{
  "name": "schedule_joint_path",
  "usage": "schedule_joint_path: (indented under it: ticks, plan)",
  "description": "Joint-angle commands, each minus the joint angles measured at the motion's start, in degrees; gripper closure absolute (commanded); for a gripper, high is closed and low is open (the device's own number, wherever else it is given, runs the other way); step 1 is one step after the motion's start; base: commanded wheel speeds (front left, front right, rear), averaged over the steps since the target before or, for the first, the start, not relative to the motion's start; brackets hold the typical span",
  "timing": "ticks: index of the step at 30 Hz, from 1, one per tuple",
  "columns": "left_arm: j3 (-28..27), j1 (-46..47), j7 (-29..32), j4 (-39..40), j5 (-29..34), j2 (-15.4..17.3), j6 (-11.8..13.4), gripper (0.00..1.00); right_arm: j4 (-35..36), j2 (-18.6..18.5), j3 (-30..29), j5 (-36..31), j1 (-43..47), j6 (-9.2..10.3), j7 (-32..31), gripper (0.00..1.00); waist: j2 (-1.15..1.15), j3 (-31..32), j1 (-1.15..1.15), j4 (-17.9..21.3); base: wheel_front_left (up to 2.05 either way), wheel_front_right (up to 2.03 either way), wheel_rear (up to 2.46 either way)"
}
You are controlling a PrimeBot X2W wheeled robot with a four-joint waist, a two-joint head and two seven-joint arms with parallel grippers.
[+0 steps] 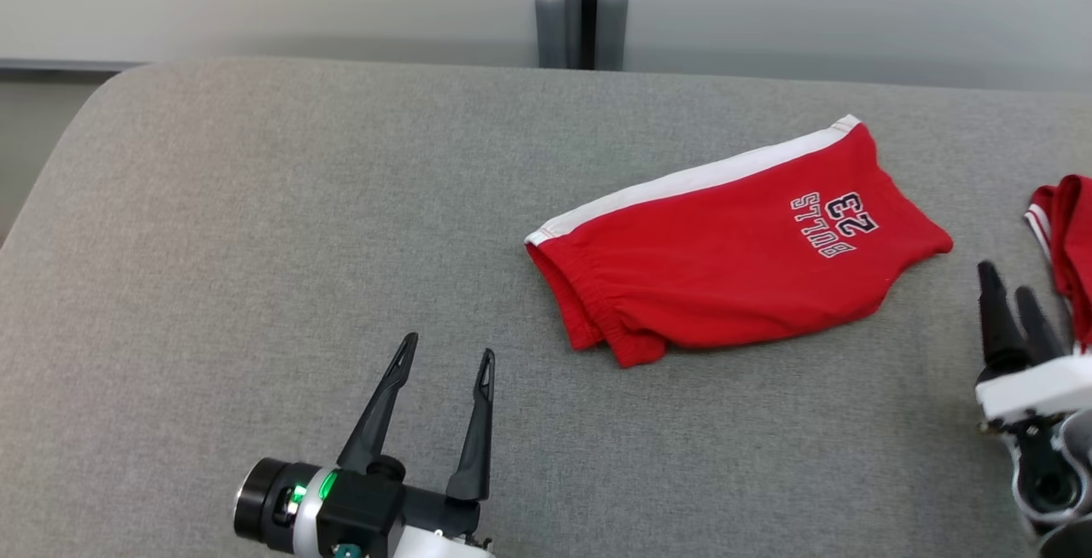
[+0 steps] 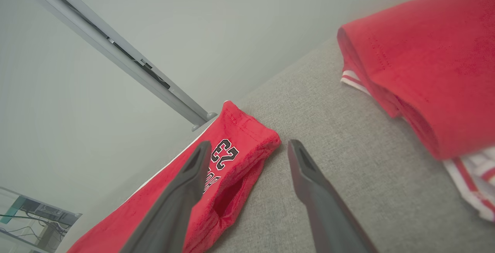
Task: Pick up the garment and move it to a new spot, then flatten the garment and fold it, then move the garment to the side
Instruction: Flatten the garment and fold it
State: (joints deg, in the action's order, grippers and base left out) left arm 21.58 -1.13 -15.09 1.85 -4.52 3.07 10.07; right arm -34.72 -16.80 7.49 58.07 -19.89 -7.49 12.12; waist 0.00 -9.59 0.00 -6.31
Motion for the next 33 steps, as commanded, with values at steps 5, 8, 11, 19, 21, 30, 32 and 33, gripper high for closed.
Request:
schedule_joint_path:
  ticks: [5,8,11,19,21,30,32,33]
  plan:
    - [0.87,2.08,0.01,-0.14,0.29,0.14,-1.28,0.0,-6.25,-3.48,2.32,-1.41,-6.34,0.0,-0.02,0.0,0.0,-2.44,0.0,-1.75,0.0,0.0,0.0]
    - [1.48,2.76,0.01,-0.48,0.01,0.09,-1.84,0.0,-11.46,-4.9,4.81,-4.21,-10.43,0.0,0.07,0.0,0.0,-3.82,0.0,-2.52,0.0,0.0,0.0]
    - [1.94,3.69,0.01,-0.58,-0.22,0.05,-2.19,0.0,-16.37,-5.57,7.25,-6.7,-14.33,0.0,-0.17,0.0,0.0,-5.36,0.0,-3.3,0.0,0.0,0.0]
    - [3.14,5.69,0.01,-0.79,-1.08,-0.04,-2.34,0.0,-26.39,-6.13,12.69,-10.92,-22.14,0.0,-1.44,0.0,0.0,-8.87,0.0,-4.66,0.0,0.0,0.0]
    - [3.45,6.05,0.01,-0.89,-1.16,-0.04,-2.29,0.0,-28.33,-5.78,14.2,-11.71,-23.14,0.0,-2.32,0.0,0.0,-9.42,0.0,-4.93,0.0,0.0,0.0]
    - [3.92,7.2,0.01,-1.7,-1.74,-0.07,-1.94,0.0,-30.19,-3.03,18.64,-10.51,-23.03,-0.07,-3.73,1.0,0.0,-9.56,0.0,-4.92,0.0,0.0,0.0]
    - [3.96,7.18,0.01,-1.82,-1.95,-0.07,-1.83,0.0,-29.67,-3.52,18.64,-9.36,-22.46,-0.04,-2.42,1.0,0.0,-9.16,0.0,-4.65,0.0,0.0,0.0]
    - [3.91,7.11,0.01,-1.84,-2.0,-0.07,-1.69,0.0,-29.23,-3.93,18.57,-8.79,-22.38,-0.04,-1.58,1.0,0.0,-8.96,0.0,-4.44,0.0,0.0,0.0]
